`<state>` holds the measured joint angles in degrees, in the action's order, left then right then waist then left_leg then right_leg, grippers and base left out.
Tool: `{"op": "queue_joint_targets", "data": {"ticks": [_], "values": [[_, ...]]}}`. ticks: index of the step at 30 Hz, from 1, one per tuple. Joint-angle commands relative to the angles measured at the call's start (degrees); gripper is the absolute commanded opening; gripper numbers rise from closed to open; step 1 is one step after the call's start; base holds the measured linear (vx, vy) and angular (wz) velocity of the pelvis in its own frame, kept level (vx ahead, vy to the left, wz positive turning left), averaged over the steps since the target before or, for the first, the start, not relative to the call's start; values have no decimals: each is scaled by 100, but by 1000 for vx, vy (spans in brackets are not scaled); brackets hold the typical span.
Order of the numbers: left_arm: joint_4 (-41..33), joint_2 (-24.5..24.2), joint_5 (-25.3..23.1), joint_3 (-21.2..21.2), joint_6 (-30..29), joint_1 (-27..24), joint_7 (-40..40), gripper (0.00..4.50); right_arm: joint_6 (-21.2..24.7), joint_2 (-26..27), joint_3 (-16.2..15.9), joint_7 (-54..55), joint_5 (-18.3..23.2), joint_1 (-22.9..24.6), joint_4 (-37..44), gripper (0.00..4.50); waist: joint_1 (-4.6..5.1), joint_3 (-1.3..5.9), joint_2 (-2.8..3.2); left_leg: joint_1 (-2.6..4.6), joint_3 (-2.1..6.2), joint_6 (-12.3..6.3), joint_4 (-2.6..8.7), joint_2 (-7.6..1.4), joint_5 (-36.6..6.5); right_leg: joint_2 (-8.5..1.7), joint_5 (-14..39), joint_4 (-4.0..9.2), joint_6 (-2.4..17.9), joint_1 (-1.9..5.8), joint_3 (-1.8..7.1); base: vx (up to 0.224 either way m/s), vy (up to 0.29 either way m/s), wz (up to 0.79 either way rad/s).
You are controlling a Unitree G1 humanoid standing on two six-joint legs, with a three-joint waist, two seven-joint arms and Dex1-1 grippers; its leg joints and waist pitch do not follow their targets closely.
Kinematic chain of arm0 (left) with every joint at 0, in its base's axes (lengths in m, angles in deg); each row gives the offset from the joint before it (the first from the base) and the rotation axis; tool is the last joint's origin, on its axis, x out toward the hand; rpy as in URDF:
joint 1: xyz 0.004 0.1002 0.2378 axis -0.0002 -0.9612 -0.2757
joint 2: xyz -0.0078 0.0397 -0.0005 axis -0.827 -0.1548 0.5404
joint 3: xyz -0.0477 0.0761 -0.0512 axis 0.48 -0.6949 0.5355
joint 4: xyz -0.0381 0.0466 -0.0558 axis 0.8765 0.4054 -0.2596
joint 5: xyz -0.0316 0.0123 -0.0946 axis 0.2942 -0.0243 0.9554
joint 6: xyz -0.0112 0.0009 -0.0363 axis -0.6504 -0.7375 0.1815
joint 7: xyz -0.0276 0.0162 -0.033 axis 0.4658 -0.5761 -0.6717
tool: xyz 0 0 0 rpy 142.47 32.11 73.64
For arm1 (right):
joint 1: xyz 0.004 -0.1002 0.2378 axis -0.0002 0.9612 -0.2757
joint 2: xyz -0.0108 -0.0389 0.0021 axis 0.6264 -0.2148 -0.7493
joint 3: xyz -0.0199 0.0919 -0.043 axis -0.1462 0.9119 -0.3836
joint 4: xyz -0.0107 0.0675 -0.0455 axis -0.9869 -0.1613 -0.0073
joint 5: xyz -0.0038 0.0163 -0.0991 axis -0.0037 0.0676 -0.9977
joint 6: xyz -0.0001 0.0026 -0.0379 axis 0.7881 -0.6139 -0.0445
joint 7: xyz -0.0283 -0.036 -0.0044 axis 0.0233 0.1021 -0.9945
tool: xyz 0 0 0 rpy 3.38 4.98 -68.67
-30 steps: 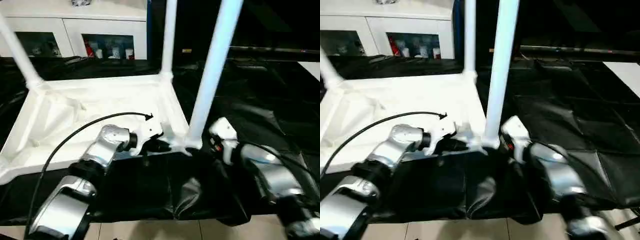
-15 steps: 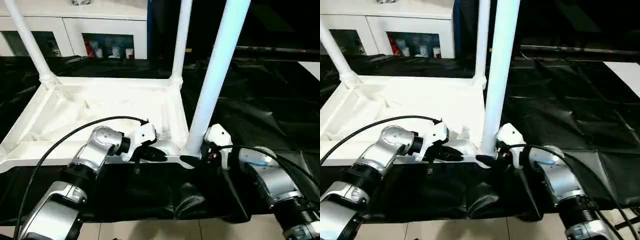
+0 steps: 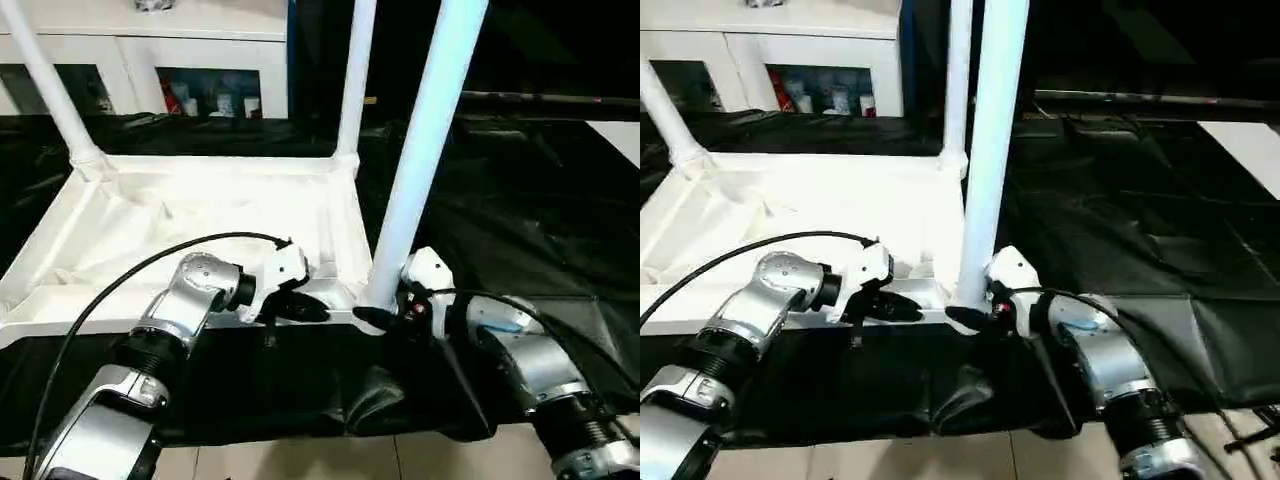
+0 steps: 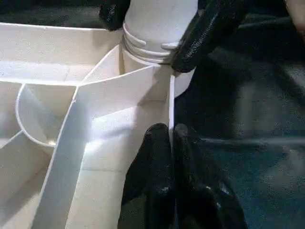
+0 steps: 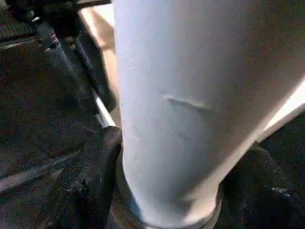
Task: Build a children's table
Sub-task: Rotate leg to tighten
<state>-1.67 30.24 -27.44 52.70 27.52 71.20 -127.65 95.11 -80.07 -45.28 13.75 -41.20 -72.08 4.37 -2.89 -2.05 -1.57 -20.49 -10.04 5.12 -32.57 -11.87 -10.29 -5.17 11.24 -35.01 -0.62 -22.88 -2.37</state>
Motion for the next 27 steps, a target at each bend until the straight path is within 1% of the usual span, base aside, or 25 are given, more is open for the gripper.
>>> {"op": "queue_joint_targets", "data": {"ticks": [1,2,3,4,5,6,7,8,9,10,13,14,15,16,17,18,19,21,22,23,25,26,27], "values": [[248,231,-55,-112,-60,-48,296,0,231,103,280,875,-162,-148,-297,268,0,264,-28,-3,-4,-77,388,-77,-1440,-219,1494,477,1129,264,160,0,0,0],[248,231,-55,-112,-60,-48,296,0,231,103,280,875,-162,-148,-297,268,0,264,-28,-3,-4,-77,388,-77,-1440,-219,1494,477,1129,264,160,0,0,0],[523,461,-170,-80,-71,101,841,0,387,473,391,1582,-223,-133,-396,267,19,257,-15,3,-3,-48,390,-79,-1530,-213,1591,494,1076,232,174,0,0,0],[805,729,-256,-55,-100,278,1364,0,558,893,568,2360,-224,-149,-516,267,37,253,7,24,-17,16,390,-68,-1625,-205,1630,513,1037,180,197,0,0,0],[851,776,-270,-53,-101,309,1445,0,583,965,598,2496,-225,-154,-539,267,37,254,-16,33,-4,70,400,-63,-1629,-209,1699,521,996,193,190,0,0,0],[1012,946,-306,-36,-133,427,1742,0,654,1181,660,2892,-273,-181,-626,267,26,261,10,31,8,131,408,-59,-1618,-211,1692,507,961,213,188,0,0,0],[1094,1034,-324,-26,-146,491,1876,0,673,1267,635,3037,-343,-195,-664,267,28,258,3,45,1,115,406,-60,-1657,-202,1667,526,940,196,189,0,0,0],[1094,1034,-324,-26,-146,491,1876,0,673,1267,635,3037,-343,-195,-664,267,28,258,3,45,1,115,406,-60,-1657,-202,1667,526,940,196,189,0,0,0],[1182,1125,-348,-39,-42,561,1943,0,599,1335,542,3159,-476,-221,-719,267,-3,271,55,41,4,76,399,-55,-1591,-210,1472,514,953,216,194,0,0,0],[1230,1164,-359,-52,18,597,1940,0,559,1359,485,3200,-528,-237,-747,267,-1,275,19,25,-5,55,392,-50,-1558,-198,1333,512,952,227,192,0,0,0],[1280,1167,-391,-97,168,639,1851,0,493,1360,434,3174,-549,-255,-763,267,-23,269,17,17,-6,-7,397,-46,-1548,-200,1318,514,935,240,189,0,0,0],[1308,1155,-385,-89,230,654,1805,0,442,1372,491,3121,-496,-240,-720,267,-22,263,65,31,-4,6,407,-55,-1617,-203,1347,530,941,227,190,0,0,0],[1345,1149,-392,-83,282,668,1790,0,430,1393,545,3113,-465,-232,-699,302,-18,266,40,21,-2,10,405,-49,-1660,-197,1383,524,942,238,187,0,0,0],[1417,1124,-400,-66,390,689,1771,0,355,1399,645,3102,-423,-217,-655,336,-24,268,37,28,-5,-11,403,-46,-1678,-199,1456,533,919,229,189,0,0,0],[1433,1106,-391,-59,471,686,1729,0,350,1377,662,3091,-411,-208,-607,336,-27,267,43,27,-3,-15,403,-48,-1681,-204,1470,533,920,229,192,0,0,0],[1438,1089,-377,-54,546,680,1683,0,355,1353,667,3077,-400,-199,-558,344,-34,267,31,22,-2,-32,405,-51,-1641,-205,1458,531,920,234,190,0,0,0],[1441,1082,-371,-53,584,678,1659,0,365,1344,668,3069,-393,-194,-532,344,-37,268,35,22,-1,-37,406,-54,-1620,-208,1437,531,925,233,191,0,0,0],[1458,1079,-356,-13,772,665,1722,0,312,1215,608,3016,-481,-185,-441,372,-53,267,8,8,-6,-71,398,-58,-1473,-206,1258,505,960,248,188,0,0,0],[1445,1075,-336,28,891,647,1796,0,336,1103,600,2910,-472,-150,-281,380,-56,265,-12,6,-16,-103,391,-56,-1455,-208,1258,513,953,248,191,0,0,0],[1442,1073,-323,52,947,637,1833,0,341,1033,597,2822,-451,-121,-179,384,-71,265,-20,5,-17,-129,385,-57,-1435,-207,1248,515,935,257,192,0,0,0],[1397,1054,-255,85,910,604,1713,0,362,857,551,2646,-465,-37,48,384,-90,263,0,2,-18,-171,386,-65,-1352,-212,1193,505,935,257,189,0,0,0],[1328,1037,-174,122,916,572,1581,45,419,681,543,2500,-462,80,303,385,-92,263,-7,-1,-21,-178,379,-63,-1336,-213,1174,502,932,259,192,0,0,0],[1320,1035,-145,138,952,568,1539,45,439,627,556,2443,-455,125,393,385,-107,261,-14,-12,-18,-202,378,-64,-1298,-216,1161,499,905,271,192,0,0,0]]}}
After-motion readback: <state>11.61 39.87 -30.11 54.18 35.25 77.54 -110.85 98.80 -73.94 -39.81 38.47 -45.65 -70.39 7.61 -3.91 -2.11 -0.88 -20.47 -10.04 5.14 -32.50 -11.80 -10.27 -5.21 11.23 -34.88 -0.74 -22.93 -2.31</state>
